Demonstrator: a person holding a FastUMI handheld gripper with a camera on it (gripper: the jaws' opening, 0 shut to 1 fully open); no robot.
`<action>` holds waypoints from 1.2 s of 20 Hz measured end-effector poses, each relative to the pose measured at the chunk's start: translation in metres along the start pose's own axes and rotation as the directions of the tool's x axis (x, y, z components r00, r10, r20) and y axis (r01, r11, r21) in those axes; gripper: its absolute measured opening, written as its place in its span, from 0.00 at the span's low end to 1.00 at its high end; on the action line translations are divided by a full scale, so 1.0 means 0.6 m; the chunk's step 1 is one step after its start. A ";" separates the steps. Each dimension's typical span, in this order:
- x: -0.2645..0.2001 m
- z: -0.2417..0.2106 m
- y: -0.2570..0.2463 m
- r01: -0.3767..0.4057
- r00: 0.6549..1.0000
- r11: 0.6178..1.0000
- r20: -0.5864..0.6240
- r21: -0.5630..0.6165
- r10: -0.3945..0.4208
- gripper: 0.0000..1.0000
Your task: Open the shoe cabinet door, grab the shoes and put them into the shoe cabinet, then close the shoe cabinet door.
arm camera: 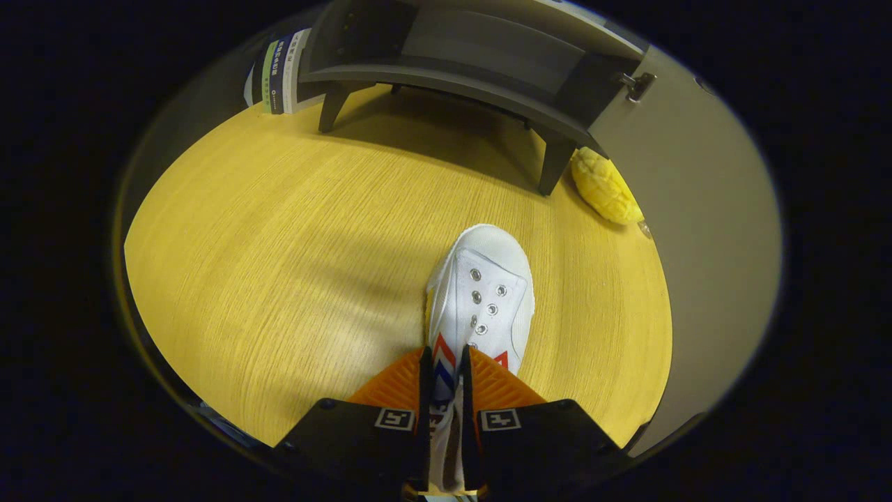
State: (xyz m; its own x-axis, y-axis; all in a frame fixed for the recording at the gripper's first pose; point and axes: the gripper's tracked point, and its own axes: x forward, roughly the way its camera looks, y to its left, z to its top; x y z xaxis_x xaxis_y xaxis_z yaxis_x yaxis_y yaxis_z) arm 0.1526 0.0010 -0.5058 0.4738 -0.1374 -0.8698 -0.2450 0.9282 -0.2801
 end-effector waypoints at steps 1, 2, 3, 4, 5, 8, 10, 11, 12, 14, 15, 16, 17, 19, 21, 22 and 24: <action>-0.004 -0.003 -0.002 0.003 1.000 1.000 0.007 -0.003 -0.003 0.19; 0.009 -0.005 -0.001 -0.001 1.000 1.000 0.011 0.006 0.001 0.10; -0.001 -0.009 -0.004 -0.005 1.000 1.000 0.010 0.024 0.005 0.09; -0.017 -0.001 -0.001 -0.006 1.000 0.998 0.020 0.062 0.005 0.03; -0.014 0.001 -0.003 -0.006 1.000 0.996 0.028 0.089 0.003 0.03; -0.041 0.010 -0.016 -0.013 0.998 0.990 0.058 0.142 0.005 0.02; -0.078 0.031 -0.026 0.005 0.994 0.988 0.108 0.157 -0.022 0.02; -0.103 0.047 -0.029 0.000 0.990 0.986 0.139 0.167 -0.023 0.02; -0.131 0.060 -0.034 -0.004 0.986 0.984 0.166 0.176 -0.026 0.02; -0.196 0.099 -0.046 -0.021 0.972 0.978 0.234 0.208 -0.029 0.02; -0.236 0.120 -0.052 -0.036 0.961 0.974 0.274 0.223 -0.027 0.02; -0.279 0.138 -0.066 -0.047 0.950 0.971 0.312 0.233 -0.029 0.02; -0.322 0.161 -0.081 -0.056 0.936 0.969 0.350 0.239 -0.032 0.02; -0.385 0.211 -0.101 -0.076 0.907 0.968 0.420 0.241 -0.034 0.02; -0.429 0.265 -0.121 -0.099 0.881 0.963 0.472 0.250 -0.032 0.02; -0.448 0.300 -0.132 -0.108 0.866 0.960 0.499 0.257 -0.037 0.02; -0.470 0.362 -0.156 -0.098 0.839 0.959 0.540 0.265 -0.064 0.02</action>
State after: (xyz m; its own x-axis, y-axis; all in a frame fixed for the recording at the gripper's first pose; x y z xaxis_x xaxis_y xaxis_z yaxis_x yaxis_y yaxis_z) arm 0.2255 0.0281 -0.1463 0.8702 0.0124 -0.4926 -0.0569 0.9955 -0.0755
